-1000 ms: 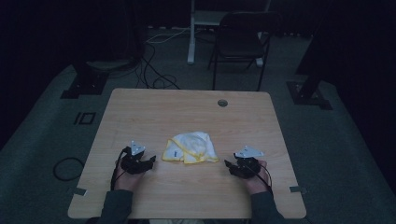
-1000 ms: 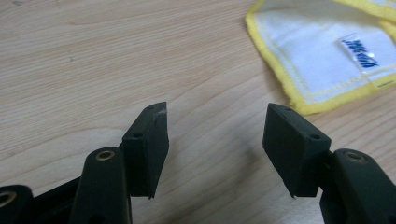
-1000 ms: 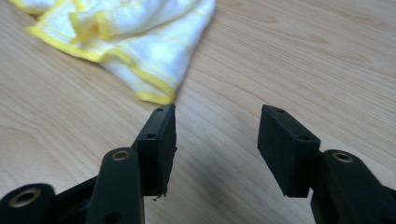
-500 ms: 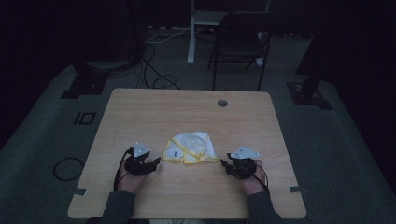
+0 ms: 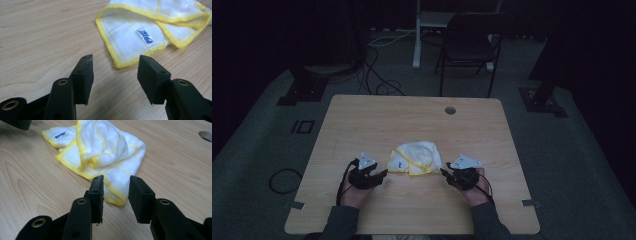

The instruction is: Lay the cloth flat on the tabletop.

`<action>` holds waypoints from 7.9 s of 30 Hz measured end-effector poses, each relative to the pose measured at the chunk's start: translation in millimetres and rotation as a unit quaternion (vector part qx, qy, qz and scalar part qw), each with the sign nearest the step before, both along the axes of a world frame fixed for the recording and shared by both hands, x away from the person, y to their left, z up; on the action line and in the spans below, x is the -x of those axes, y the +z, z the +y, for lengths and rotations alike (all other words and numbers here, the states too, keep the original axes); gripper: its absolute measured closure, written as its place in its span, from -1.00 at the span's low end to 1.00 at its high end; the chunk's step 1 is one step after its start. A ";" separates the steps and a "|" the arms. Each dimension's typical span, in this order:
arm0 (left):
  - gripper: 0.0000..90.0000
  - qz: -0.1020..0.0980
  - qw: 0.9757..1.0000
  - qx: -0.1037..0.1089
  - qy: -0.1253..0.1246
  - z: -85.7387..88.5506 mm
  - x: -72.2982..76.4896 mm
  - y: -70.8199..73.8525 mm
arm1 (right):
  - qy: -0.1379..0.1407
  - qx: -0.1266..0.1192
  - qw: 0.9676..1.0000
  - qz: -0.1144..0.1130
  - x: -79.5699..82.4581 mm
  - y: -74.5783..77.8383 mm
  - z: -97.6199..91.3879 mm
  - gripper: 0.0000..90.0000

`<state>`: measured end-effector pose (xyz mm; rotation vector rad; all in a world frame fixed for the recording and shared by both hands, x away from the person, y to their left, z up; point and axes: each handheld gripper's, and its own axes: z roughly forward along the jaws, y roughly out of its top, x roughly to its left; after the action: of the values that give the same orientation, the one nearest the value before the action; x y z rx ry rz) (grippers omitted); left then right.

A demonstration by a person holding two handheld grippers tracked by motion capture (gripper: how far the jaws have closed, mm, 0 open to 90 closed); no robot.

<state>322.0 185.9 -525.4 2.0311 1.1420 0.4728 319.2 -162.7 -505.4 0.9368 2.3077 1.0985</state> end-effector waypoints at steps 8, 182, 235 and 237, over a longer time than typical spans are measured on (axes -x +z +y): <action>0.11 -0.005 1.000 0.004 -0.019 -10.8 3.1 3.7 | 0.005 -0.001 1.000 -0.002 -1.1 -0.8 5.0 0.52; 1.00 0.025 0.986 -0.124 -0.105 9.5 -35.8 -0.4 | -0.094 0.032 0.995 0.014 -106.2 22.5 -22.1 0.99; 0.94 -0.005 0.987 -0.028 -0.158 -33.9 -16.8 22.6 | 0.006 0.049 0.998 0.030 -36.3 -19.1 33.2 0.57; 0.94 -0.010 0.989 -0.013 -0.150 -32.9 -20.8 26.8 | 0.010 0.050 0.998 0.033 -35.9 -22.7 35.0 0.57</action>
<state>342.8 152.9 -498.6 2.1686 0.8028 0.3550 355.2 -127.6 -528.1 0.9262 2.4061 0.9631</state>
